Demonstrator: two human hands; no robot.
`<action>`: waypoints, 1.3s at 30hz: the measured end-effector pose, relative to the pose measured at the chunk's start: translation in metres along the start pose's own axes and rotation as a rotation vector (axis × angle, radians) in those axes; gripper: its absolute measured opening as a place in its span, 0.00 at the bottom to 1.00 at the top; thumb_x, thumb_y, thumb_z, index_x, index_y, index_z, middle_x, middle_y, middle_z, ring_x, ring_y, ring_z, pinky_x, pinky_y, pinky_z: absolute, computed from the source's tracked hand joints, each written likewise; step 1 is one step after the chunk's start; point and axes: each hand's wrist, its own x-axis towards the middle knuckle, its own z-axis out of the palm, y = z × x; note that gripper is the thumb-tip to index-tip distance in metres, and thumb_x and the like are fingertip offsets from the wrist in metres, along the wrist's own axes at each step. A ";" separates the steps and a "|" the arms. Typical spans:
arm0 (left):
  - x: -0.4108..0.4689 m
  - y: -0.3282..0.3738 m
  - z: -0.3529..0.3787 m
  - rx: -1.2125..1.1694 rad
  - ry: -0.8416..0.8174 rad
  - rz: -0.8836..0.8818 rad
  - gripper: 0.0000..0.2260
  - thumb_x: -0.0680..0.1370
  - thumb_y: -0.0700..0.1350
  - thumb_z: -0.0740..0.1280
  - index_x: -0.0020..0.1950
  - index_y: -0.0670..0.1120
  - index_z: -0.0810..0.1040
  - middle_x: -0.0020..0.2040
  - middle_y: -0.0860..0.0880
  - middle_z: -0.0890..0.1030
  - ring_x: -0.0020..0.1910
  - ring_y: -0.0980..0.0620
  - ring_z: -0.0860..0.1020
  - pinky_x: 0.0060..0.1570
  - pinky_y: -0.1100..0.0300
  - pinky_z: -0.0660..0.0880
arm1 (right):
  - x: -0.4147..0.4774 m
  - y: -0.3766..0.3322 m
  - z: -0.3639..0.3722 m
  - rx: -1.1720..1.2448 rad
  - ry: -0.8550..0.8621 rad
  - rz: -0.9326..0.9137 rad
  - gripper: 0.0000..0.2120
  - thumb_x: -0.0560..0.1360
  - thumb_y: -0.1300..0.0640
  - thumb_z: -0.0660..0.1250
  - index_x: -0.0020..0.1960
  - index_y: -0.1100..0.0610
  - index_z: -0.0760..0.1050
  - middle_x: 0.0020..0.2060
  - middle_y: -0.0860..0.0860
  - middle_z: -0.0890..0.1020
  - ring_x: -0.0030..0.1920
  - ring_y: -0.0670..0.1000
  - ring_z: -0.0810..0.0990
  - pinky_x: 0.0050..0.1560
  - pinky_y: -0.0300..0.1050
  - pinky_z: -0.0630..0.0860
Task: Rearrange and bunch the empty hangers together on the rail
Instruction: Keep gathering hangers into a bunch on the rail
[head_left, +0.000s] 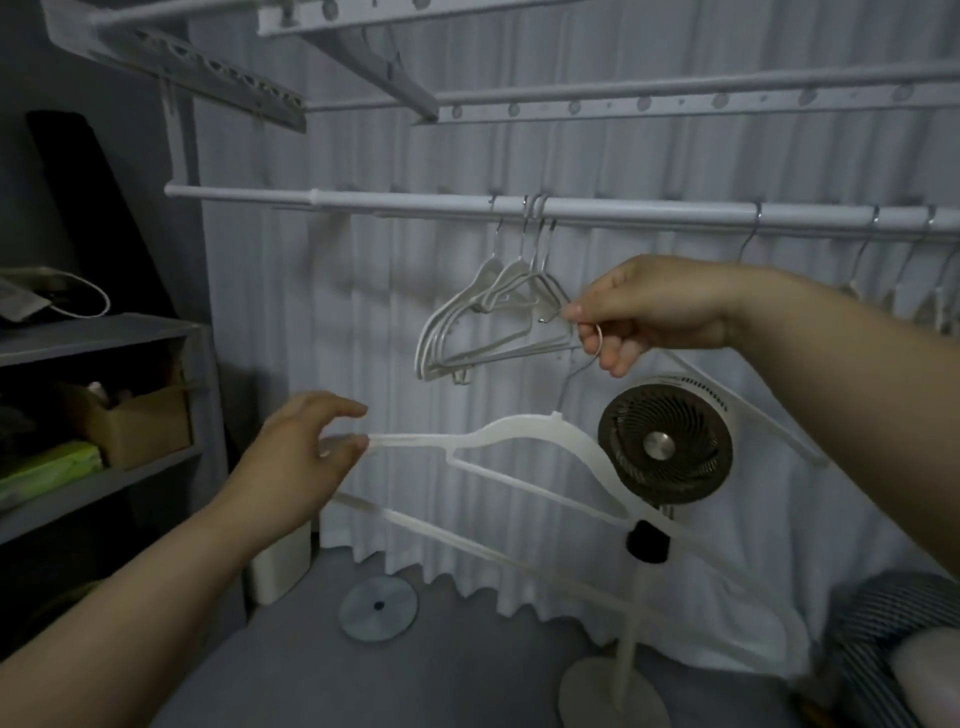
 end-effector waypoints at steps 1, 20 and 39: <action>-0.004 0.005 0.001 -0.016 -0.004 0.012 0.12 0.76 0.42 0.64 0.60 0.45 0.75 0.52 0.54 0.69 0.54 0.58 0.67 0.55 0.66 0.62 | -0.005 -0.002 0.005 0.037 0.020 0.013 0.12 0.76 0.59 0.62 0.34 0.60 0.72 0.21 0.49 0.78 0.21 0.43 0.77 0.24 0.34 0.76; -0.020 0.136 0.053 -0.260 -0.670 -0.048 0.23 0.75 0.45 0.67 0.68 0.46 0.66 0.43 0.50 0.75 0.30 0.57 0.77 0.28 0.64 0.77 | -0.024 -0.012 0.015 0.625 0.570 0.027 0.15 0.77 0.61 0.61 0.32 0.62 0.68 0.12 0.50 0.74 0.15 0.44 0.75 0.18 0.35 0.74; 0.093 0.164 0.125 -0.281 -0.364 -0.127 0.18 0.75 0.30 0.58 0.63 0.40 0.74 0.57 0.43 0.77 0.57 0.45 0.75 0.57 0.59 0.72 | 0.015 0.060 -0.104 0.326 0.602 -0.070 0.10 0.77 0.63 0.59 0.37 0.59 0.70 0.31 0.53 0.75 0.26 0.47 0.76 0.24 0.34 0.76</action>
